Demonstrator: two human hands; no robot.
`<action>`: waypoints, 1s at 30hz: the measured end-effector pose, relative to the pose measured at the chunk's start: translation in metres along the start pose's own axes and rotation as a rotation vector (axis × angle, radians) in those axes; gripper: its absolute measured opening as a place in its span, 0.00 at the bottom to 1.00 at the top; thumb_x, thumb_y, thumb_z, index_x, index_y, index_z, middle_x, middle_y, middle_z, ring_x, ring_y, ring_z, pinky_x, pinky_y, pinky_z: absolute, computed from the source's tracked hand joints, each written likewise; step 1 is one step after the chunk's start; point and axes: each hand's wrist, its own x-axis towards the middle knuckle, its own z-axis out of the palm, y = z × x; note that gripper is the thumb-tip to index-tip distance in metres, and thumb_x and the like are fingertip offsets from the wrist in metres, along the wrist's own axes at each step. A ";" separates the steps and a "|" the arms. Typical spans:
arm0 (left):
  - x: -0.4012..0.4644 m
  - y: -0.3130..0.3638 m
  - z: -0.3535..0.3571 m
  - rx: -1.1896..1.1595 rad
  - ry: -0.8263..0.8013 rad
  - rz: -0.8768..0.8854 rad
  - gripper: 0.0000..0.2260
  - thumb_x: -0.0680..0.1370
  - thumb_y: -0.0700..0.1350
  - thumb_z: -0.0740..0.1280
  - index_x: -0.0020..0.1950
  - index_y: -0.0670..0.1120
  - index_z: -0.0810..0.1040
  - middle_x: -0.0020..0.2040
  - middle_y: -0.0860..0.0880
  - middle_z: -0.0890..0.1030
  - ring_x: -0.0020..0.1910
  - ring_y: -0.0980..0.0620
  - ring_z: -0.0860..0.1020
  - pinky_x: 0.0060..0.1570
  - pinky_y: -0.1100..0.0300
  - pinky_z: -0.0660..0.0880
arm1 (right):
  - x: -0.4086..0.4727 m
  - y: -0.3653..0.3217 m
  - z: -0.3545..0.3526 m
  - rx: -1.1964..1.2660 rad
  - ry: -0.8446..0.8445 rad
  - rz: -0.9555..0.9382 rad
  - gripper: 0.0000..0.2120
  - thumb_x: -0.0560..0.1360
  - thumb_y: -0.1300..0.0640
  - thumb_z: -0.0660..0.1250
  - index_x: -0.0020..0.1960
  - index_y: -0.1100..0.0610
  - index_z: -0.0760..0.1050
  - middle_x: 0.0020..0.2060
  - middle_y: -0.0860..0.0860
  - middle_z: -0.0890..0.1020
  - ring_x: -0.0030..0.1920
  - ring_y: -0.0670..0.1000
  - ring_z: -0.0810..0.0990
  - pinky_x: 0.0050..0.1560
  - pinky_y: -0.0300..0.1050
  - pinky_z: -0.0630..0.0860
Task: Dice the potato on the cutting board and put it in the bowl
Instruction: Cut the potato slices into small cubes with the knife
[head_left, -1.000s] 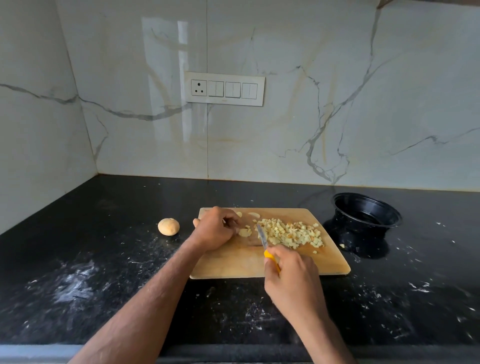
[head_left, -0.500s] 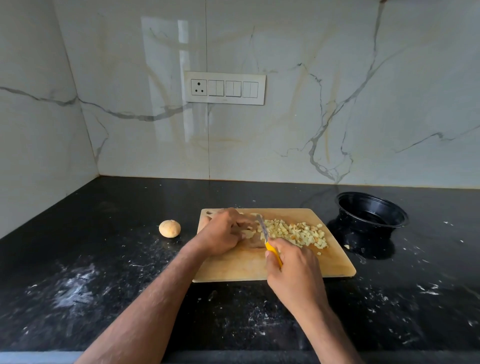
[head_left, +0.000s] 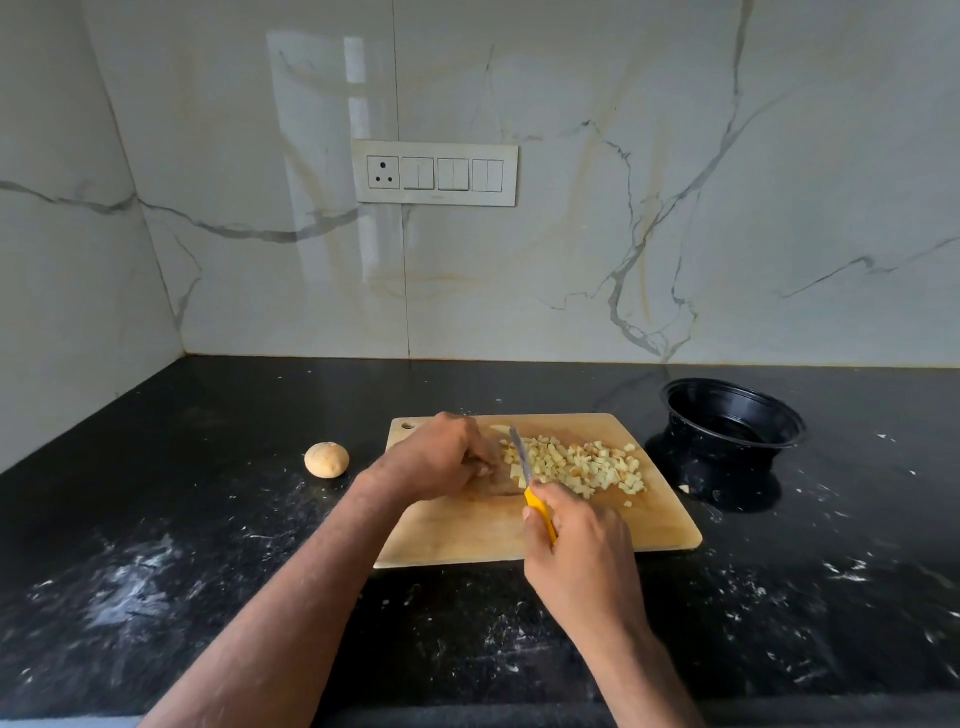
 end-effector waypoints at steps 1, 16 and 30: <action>0.000 0.002 -0.001 0.005 0.013 -0.026 0.11 0.77 0.38 0.69 0.53 0.50 0.88 0.45 0.55 0.82 0.43 0.55 0.77 0.42 0.64 0.76 | 0.000 0.000 0.000 -0.012 0.002 -0.004 0.12 0.79 0.52 0.67 0.61 0.50 0.81 0.36 0.45 0.84 0.32 0.45 0.79 0.34 0.43 0.79; -0.008 -0.011 -0.011 -0.292 0.124 -0.186 0.09 0.76 0.38 0.73 0.52 0.48 0.88 0.48 0.55 0.87 0.47 0.59 0.82 0.52 0.64 0.79 | -0.001 -0.001 0.003 -0.070 -0.098 -0.037 0.13 0.79 0.49 0.64 0.63 0.48 0.78 0.38 0.44 0.84 0.35 0.44 0.78 0.38 0.35 0.76; -0.013 -0.022 -0.002 -0.363 0.063 -0.201 0.08 0.72 0.41 0.79 0.51 0.46 0.88 0.44 0.57 0.84 0.46 0.60 0.81 0.46 0.74 0.74 | 0.015 -0.012 0.009 -0.113 -0.212 -0.139 0.16 0.81 0.52 0.64 0.68 0.52 0.77 0.47 0.45 0.86 0.33 0.40 0.77 0.31 0.21 0.64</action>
